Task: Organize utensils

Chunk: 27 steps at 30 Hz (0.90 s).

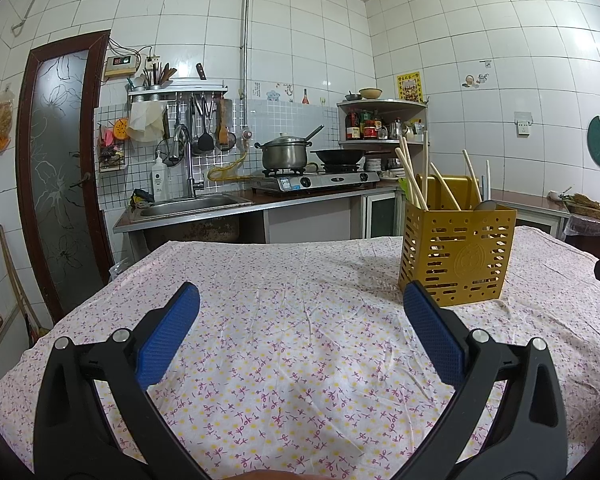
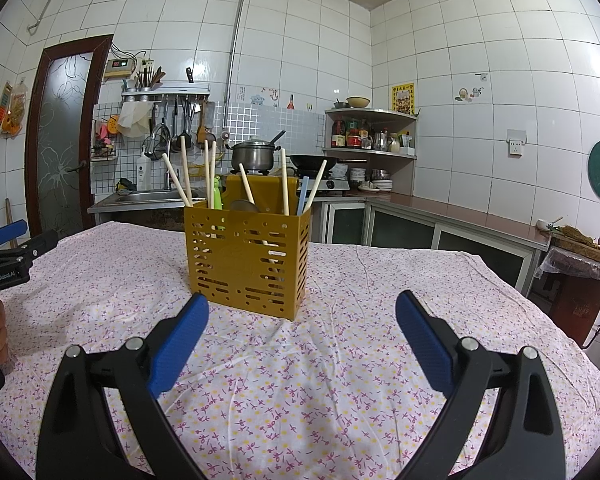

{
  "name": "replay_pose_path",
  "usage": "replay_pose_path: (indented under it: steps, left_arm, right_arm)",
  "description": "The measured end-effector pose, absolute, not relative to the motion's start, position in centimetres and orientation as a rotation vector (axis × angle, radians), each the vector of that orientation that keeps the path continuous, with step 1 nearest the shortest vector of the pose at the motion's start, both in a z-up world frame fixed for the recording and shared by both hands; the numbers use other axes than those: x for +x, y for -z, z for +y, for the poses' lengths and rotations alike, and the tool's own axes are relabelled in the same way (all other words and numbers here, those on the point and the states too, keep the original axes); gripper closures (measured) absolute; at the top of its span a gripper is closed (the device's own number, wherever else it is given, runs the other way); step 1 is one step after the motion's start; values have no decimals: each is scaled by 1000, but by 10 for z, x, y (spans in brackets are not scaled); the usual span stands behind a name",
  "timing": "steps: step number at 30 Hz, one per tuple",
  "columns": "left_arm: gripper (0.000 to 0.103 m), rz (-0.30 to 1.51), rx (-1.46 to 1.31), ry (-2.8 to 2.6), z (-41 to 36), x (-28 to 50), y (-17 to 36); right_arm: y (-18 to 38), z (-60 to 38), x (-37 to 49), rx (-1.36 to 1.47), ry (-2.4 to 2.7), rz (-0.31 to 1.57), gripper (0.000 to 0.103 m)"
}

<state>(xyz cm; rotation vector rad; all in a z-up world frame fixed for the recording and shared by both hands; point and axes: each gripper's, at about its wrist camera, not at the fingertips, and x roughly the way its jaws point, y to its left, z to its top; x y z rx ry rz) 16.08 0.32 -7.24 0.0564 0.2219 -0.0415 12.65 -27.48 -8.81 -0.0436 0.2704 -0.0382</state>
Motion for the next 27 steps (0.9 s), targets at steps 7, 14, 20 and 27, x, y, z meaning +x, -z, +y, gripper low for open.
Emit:
replay_pose_path:
  steps: [7, 14, 20, 27]
  left_arm:
    - [5, 221, 56, 41, 3, 161, 72]
    - [5, 226, 56, 45, 2, 162, 74]
    - [5, 227, 56, 46, 3, 162, 74]
    - [5, 228, 55, 47, 2, 162, 75]
  right_arm:
    - [88, -275, 126, -44, 38, 269, 10]
    - [88, -275, 126, -44, 38, 270, 11]
    - [88, -275, 126, -44, 38, 270, 10]
    - [88, -275, 126, -44, 38, 270, 10]
